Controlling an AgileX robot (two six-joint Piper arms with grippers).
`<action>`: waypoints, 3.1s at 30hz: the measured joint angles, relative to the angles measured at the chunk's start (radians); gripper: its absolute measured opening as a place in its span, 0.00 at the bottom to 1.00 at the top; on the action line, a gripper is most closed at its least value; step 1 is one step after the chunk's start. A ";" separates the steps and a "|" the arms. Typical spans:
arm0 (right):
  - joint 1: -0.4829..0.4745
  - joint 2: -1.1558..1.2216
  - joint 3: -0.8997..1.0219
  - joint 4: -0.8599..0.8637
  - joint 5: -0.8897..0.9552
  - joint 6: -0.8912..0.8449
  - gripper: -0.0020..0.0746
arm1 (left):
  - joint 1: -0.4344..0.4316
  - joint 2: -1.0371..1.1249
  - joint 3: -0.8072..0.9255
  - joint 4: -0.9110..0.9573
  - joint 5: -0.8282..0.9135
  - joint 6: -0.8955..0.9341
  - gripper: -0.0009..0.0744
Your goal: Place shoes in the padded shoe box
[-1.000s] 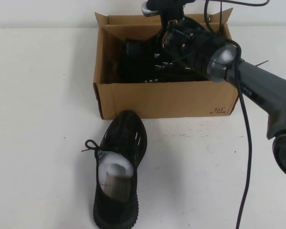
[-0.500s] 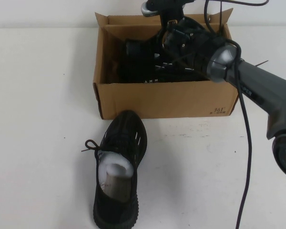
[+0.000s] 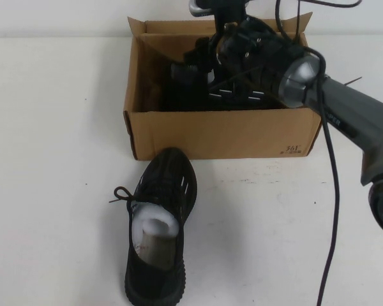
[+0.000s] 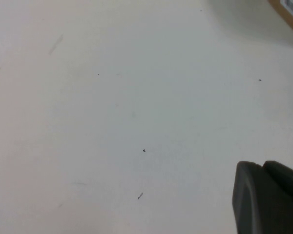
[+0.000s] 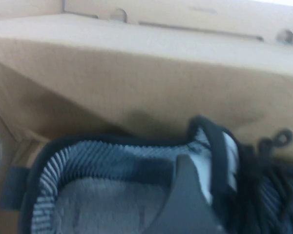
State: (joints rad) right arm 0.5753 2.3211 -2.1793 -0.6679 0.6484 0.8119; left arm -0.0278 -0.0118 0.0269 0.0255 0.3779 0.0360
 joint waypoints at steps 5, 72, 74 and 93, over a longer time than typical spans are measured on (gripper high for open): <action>0.029 -0.076 0.000 0.074 0.175 -0.035 0.49 | 0.000 0.000 0.000 0.000 0.000 0.000 0.01; 0.187 -0.404 0.069 0.292 0.606 -0.463 0.02 | 0.000 0.000 0.000 0.000 0.002 0.000 0.01; 0.187 -0.404 0.069 0.292 0.606 -0.465 0.02 | 0.000 0.000 0.000 0.000 0.002 0.000 0.01; 0.187 -0.472 0.069 0.312 0.609 -0.506 0.02 | 0.000 0.000 0.000 0.000 0.002 0.000 0.01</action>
State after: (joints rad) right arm 0.7623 1.8486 -2.1100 -0.3564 1.2572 0.3060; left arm -0.0278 -0.0118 0.0269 0.0255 0.3798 0.0360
